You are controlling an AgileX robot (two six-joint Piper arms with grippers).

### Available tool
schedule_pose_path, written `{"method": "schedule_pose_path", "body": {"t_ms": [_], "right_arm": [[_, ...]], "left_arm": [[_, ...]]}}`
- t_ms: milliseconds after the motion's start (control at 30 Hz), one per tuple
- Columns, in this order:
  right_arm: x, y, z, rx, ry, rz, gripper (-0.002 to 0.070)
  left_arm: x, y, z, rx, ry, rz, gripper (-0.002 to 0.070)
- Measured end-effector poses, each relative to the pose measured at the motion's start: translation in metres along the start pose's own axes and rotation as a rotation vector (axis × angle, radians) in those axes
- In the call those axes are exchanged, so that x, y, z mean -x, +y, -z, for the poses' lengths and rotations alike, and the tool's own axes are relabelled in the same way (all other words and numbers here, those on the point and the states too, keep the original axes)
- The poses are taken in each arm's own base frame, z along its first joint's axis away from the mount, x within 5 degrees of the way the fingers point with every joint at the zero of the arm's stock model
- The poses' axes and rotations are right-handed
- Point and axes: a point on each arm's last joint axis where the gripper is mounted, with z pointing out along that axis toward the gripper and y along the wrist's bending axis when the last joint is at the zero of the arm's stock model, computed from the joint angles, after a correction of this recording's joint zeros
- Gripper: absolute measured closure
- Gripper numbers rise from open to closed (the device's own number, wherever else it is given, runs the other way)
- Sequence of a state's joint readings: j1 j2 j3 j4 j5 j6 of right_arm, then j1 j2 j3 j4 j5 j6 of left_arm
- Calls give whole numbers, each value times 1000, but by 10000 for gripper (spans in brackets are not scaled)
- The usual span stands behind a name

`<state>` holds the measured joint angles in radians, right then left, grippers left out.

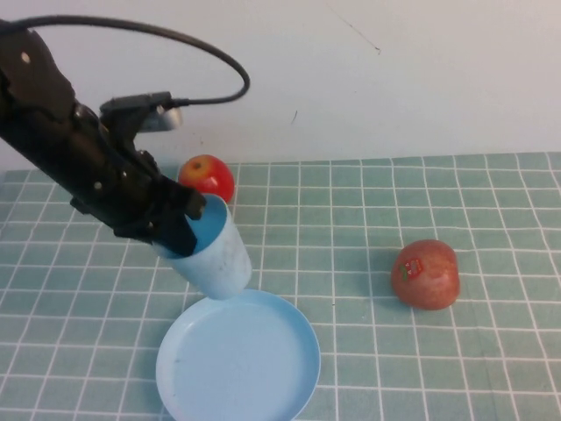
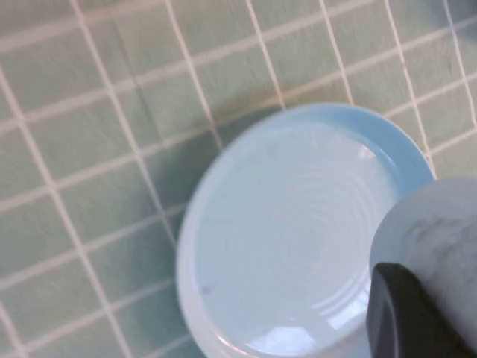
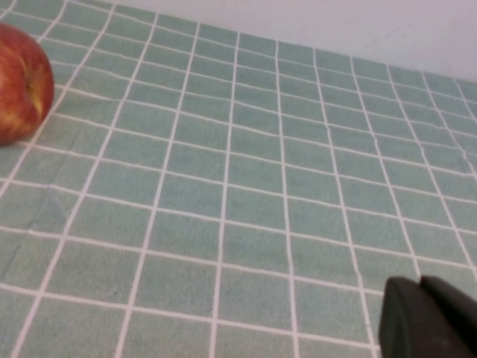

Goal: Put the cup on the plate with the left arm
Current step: Place the cup on the plate

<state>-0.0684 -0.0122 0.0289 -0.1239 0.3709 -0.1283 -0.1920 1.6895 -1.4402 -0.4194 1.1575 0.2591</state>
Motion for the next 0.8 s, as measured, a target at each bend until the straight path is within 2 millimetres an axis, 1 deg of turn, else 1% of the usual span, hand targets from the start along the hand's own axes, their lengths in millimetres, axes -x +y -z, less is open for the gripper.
{"method": "schedule_pose_path", "body": {"t_ms": [100,167,333,433,533,733,800], "right_arm": [[0,0,0,0,0,0,678],[0,0,0,0,0,0,678],[0,0,0,0,0,0,678],[0,0,0,0,0,0,678],[0,0,0,0,0,0,678],[0,0,0,0,0,0,678],[0,0,0,0,0,0,678]], "left_arm": [[-18,-14,-13,25,5,35,657],[-26,-25,-19,64,5,42,657],[-35,-45,-33,195,35,10,657],[-34,-52,-42,236,25,-1,657],[-34,-52,-51,234,8,11,657],[-36,-40,-76,282,67,14,656],[-34,-38,-83,288,74,15,642]]}}
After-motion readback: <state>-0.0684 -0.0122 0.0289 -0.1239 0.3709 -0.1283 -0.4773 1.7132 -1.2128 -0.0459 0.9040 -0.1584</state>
